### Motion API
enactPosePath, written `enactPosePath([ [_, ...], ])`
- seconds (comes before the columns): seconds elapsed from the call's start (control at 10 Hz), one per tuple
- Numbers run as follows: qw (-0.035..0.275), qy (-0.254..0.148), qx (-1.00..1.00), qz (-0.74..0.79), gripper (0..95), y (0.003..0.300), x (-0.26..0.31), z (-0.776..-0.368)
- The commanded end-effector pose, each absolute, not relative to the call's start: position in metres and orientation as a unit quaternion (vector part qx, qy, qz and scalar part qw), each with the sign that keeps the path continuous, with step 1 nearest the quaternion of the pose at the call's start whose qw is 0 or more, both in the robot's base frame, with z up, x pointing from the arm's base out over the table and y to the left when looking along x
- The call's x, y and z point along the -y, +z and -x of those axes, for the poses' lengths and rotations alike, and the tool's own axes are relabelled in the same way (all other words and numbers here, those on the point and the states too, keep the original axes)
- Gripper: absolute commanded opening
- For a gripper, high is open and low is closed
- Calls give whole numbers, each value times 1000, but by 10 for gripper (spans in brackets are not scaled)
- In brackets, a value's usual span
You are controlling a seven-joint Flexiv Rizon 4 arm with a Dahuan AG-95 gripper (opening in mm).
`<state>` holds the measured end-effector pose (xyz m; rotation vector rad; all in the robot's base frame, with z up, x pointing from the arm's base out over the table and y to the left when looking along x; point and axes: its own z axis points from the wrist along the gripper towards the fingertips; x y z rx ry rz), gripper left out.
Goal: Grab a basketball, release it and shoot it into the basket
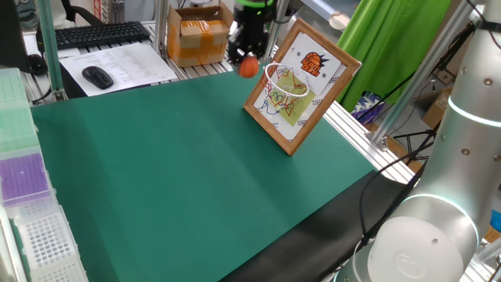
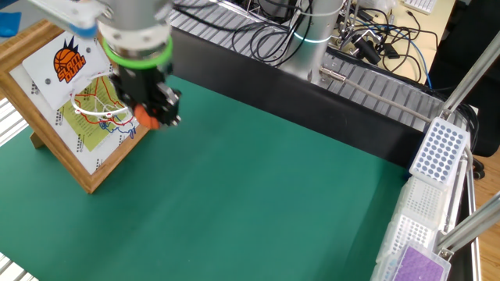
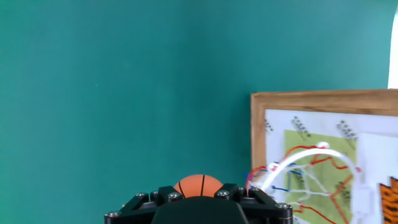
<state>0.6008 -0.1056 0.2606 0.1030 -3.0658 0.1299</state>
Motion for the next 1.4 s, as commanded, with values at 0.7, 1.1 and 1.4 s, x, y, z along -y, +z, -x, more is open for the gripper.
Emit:
enactPosePath([
  [0.7,34,50,996,-73,380,274,160,-598],
  [1.1,32,67,992,-104,380,268,183,-597],
  [1.4,29,67,991,-116,380,260,196,-597],
])
